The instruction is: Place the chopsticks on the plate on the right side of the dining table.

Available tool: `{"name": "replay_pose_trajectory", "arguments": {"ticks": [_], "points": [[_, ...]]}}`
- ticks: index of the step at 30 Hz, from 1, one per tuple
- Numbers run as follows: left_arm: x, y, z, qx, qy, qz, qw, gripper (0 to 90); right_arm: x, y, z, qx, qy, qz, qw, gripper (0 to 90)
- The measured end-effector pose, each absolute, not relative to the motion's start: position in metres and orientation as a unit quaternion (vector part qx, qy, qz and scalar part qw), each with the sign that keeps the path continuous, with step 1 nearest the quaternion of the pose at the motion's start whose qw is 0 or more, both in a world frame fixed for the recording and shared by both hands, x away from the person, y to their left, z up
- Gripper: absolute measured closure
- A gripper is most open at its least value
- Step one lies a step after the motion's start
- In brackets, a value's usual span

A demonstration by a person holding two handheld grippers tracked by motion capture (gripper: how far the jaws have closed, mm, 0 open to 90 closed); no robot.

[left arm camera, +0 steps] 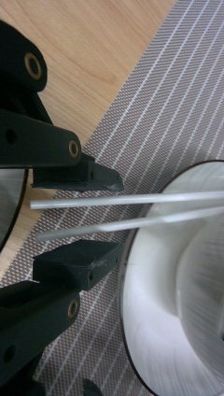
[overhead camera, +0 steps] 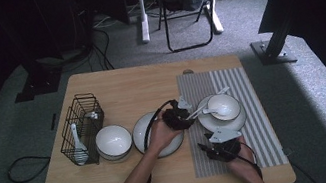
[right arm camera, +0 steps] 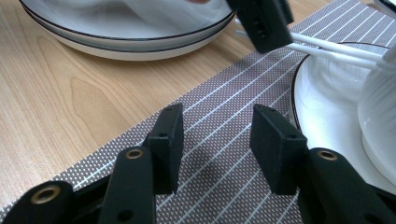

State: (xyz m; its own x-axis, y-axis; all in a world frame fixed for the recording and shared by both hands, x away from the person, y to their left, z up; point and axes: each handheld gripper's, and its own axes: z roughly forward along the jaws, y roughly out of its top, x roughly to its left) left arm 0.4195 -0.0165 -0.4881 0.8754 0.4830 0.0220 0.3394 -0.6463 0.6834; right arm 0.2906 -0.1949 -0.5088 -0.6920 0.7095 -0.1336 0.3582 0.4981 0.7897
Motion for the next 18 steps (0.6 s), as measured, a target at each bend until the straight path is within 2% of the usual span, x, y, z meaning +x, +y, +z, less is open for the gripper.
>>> {"name": "replay_pose_trajectory", "arguments": {"ticks": [2, 6, 18], "points": [[0.4193, -0.0166, -0.4894, 0.905, 0.225, 0.106, 0.345, 67.5, 0.2906, -0.1952, -0.5088, 0.32, 0.835, 0.386, 0.228, 54.0], [0.4194, -0.0177, -0.4886, 0.912, 0.209, 0.117, 0.333, 79.9, 0.2906, -0.1951, -0.5087, 0.32, 0.835, 0.386, 0.229, 53.8], [0.4265, -0.0216, -0.4874, 0.916, 0.192, 0.13, 0.326, 81.7, 0.2911, -0.1956, -0.5085, 0.319, 0.835, 0.386, 0.23, 53.8]]}}
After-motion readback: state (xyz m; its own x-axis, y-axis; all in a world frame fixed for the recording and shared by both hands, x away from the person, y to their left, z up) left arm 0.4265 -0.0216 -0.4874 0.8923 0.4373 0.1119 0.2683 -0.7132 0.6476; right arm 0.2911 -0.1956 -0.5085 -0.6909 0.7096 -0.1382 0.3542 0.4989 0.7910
